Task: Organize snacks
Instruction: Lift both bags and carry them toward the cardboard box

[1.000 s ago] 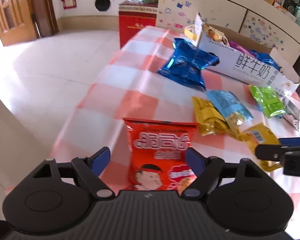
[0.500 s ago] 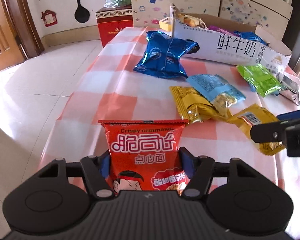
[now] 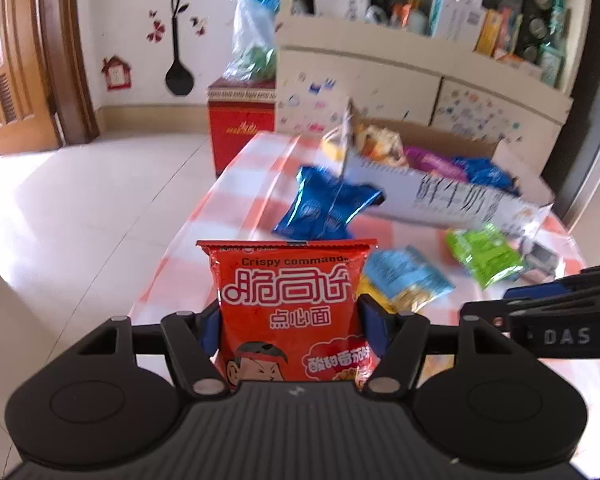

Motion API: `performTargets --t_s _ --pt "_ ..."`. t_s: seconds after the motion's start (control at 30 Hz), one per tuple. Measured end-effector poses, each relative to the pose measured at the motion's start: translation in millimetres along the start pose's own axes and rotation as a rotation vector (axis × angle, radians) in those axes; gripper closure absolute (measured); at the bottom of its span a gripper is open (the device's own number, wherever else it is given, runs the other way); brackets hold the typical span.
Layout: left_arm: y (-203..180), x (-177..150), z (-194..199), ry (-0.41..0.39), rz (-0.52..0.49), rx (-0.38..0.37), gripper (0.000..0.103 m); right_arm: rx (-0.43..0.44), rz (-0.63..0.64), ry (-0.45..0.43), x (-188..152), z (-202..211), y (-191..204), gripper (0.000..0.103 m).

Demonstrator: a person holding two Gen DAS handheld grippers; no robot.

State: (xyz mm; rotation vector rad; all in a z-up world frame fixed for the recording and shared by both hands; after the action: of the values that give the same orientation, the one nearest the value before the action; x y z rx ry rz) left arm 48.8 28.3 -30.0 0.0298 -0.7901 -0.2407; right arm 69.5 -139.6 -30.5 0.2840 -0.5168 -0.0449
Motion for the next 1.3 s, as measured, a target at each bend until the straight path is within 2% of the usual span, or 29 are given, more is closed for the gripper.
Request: performTargets --t_s 0.17,0.27,0.3,0.33,0.47,0.57,0.6,0.7,0.83,1.07,1.3 --pt "-2.7 7.2 3.2 -0.022 -0.011 0.011 0.037 -0.011 -0.026 0.056 -3.5 -9.7 -6.9 0.050" --pt "-0.5 4.0 0.7 -0.007 0.005 0.010 0.037 -0.001 -0.050 0.104 -9.8 -18.4 -10.8 0.041" --pt "0.1 3.5 0.3 -0.006 0.007 0.010 0.037 -0.005 -0.053 0.121 -13.4 -23.7 -10.5 0.030" --pt "0.8 3.6 -0.2 -0.005 0.010 0.010 0.037 -0.012 -0.055 0.133 -17.2 -28.0 -9.4 0.025" --pt "4.1 3.7 0.5 -0.001 0.029 0.010 0.037 -0.048 -0.025 0.195 -31.5 -50.3 0.7 0.025" --pt "5.9 9.0 1.7 -0.010 0.036 0.006 0.037 -0.106 0.050 0.186 -40.9 -59.7 10.3 0.034" --pt "6.4 11.3 2.4 -0.015 0.035 0.007 0.037 -0.125 0.081 0.173 -42.5 -59.3 13.7 0.041" --pt "7.6 19.3 5.4 -0.033 0.031 0.005 0.037 -0.116 0.092 0.170 -43.2 -57.3 15.4 0.047" --pt "6.8 33.7 10.0 -0.064 0.015 -0.002 0.037 -0.107 0.064 0.092 -26.9 -37.8 10.3 0.048" --pt "4.9 68.3 16.7 -0.143 -0.045 0.011 0.037 -0.020 -0.018 -0.108 16.3 19.4 -3.6 0.048" --pt "-3.5 99.4 7.9 -0.194 -0.085 -0.008 0.037 -0.030 -0.073 -0.273 53.2 53.1 -26.8 0.048"
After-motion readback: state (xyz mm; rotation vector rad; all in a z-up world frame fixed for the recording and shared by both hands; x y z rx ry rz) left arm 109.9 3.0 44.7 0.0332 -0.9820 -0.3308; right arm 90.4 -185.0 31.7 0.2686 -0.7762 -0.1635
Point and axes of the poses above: each gripper's, at about its wrist camera, not at the fingertips, and z roughly against the way its jaws point, y to its left, x to its top, the point moved 3 cm from there along -z, roughly the way its jaws point, and after that the axes turned 14 degrees about -z, right-handed, at the moved point
